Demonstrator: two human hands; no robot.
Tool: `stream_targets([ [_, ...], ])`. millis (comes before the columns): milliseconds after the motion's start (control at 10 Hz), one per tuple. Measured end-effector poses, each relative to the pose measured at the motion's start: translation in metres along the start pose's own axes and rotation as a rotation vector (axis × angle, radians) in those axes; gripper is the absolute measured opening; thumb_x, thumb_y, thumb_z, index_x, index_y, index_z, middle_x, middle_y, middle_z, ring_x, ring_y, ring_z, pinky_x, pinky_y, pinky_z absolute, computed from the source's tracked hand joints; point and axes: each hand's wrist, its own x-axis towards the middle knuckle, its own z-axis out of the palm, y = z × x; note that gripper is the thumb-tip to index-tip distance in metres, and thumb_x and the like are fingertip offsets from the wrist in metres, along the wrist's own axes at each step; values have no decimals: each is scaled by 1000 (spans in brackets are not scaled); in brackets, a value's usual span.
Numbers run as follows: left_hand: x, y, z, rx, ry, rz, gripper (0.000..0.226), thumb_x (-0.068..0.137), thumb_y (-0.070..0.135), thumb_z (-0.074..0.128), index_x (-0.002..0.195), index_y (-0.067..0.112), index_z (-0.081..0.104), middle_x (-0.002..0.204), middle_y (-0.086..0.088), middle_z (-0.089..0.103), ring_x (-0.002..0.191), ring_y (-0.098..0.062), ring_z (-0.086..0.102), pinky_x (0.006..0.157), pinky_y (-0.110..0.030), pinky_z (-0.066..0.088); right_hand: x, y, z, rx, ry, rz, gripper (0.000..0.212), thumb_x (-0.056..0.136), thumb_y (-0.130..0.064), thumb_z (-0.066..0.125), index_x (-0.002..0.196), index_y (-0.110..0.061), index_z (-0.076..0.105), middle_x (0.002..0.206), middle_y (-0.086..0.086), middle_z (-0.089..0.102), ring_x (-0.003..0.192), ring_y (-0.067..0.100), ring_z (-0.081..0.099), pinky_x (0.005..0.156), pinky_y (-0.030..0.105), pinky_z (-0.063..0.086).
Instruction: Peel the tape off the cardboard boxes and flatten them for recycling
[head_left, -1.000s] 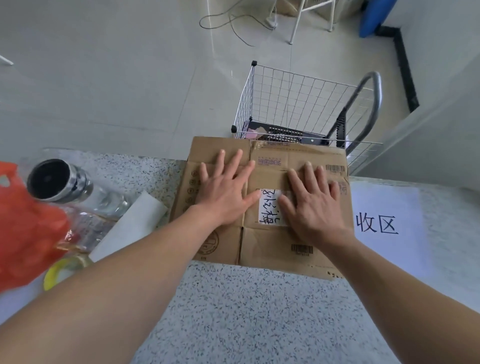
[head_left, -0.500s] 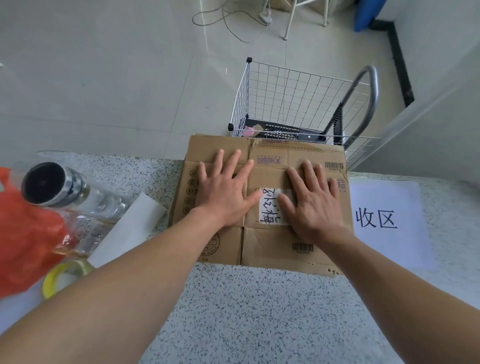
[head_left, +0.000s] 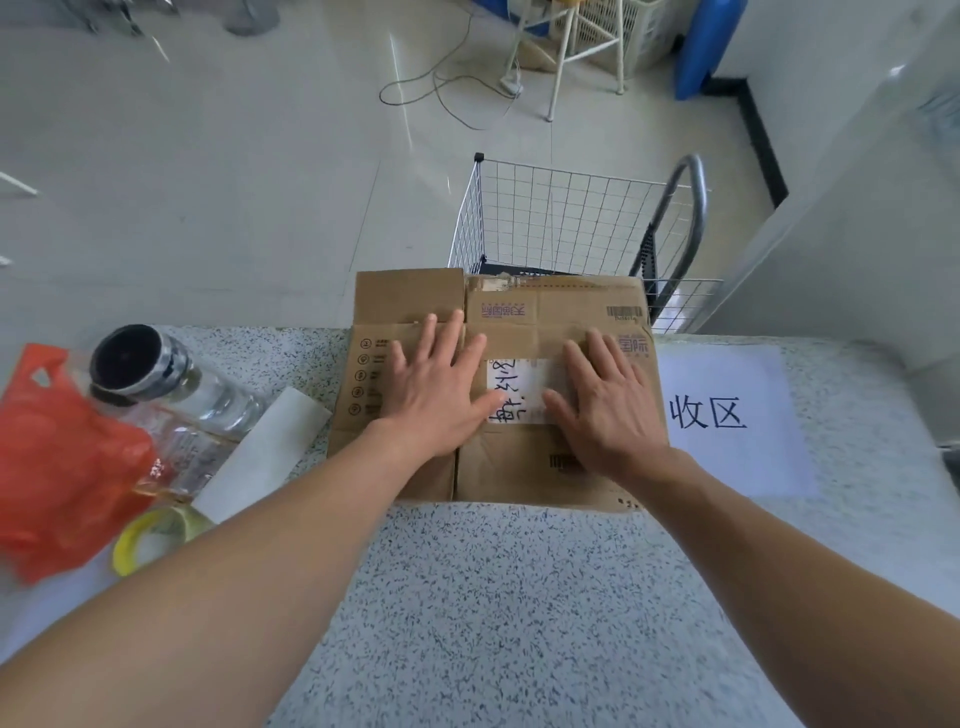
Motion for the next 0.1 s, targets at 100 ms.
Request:
stream_targets([
  [100, -15, 19, -9, -48, 84, 52, 75, 97, 66, 35, 158, 28, 14, 166, 0, -15, 153, -26, -12, 121, -60, 2, -27, 6, -12, 114, 72, 3, 67, 103, -57, 26, 159, -21, 17, 168, 5, 5, 154, 22, 0, 124, 43, 7],
])
